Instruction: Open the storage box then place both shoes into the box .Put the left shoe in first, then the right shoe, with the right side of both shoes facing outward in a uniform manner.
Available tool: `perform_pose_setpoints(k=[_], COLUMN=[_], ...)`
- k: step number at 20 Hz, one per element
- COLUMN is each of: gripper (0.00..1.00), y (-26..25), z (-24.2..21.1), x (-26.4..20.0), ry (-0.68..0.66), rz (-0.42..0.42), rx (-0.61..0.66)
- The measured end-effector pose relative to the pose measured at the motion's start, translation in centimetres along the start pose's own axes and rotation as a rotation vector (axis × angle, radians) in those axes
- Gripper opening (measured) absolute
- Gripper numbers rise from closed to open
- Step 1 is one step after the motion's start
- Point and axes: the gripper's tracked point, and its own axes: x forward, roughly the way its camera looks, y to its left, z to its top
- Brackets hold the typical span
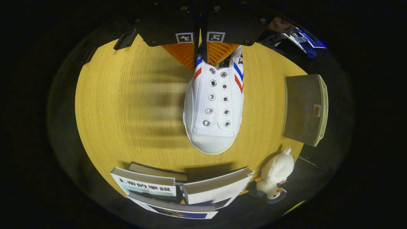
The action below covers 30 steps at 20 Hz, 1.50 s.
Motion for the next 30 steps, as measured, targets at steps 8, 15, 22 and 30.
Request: perform_pose_setpoints(k=[8,15,22,30], gripper=[0.01,0.01,0.01,0.01], y=[9.0,17.3,26.8,38.2], z=[3.7,6.0,7.8,7.9], x=[-5.4,-5.9,-5.8,-4.2], ry=[-0.086,-0.083,-0.089,-0.047], rz=[0.07,0.104,0.167,0.242], rx=[-0.104,-0.244,-0.41,-0.525])
